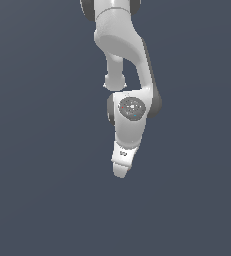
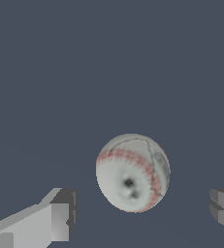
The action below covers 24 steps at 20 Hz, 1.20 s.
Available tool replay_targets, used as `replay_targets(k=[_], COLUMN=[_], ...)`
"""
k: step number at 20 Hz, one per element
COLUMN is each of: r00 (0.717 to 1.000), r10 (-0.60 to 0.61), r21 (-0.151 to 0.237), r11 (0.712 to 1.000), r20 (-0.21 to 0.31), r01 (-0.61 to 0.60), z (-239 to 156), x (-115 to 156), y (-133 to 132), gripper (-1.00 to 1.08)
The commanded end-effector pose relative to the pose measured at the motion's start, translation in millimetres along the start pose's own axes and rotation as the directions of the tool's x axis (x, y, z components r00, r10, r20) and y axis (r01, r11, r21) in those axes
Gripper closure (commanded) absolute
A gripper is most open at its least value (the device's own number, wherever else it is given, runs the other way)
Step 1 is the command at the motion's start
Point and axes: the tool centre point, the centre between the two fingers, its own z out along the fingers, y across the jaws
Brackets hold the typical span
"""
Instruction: Pick up the object and move it to a goal position.
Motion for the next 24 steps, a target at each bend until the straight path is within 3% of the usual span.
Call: replay_targets(k=[1, 10, 15, 16, 24], r00=[1.0, 1.0, 1.0, 1.0, 1.0], r10=[0.0, -0.005, -0.005, -0.005, -0.005], r21=[0.0, 0.0, 0.0, 0.0, 0.0], r11=[1.0, 1.0, 1.0, 1.0, 1.0], r20=[0.0, 0.0, 0.0, 0.0, 0.0], r01=[0.0, 0.005, 0.005, 0.005, 0.005], z=[3, 45, 50, 50, 50], x=[0, 0, 0, 0, 0], y=[0, -1, 0, 0, 0], gripper=[-0.92, -0.92, -0.92, 1.08, 1.08])
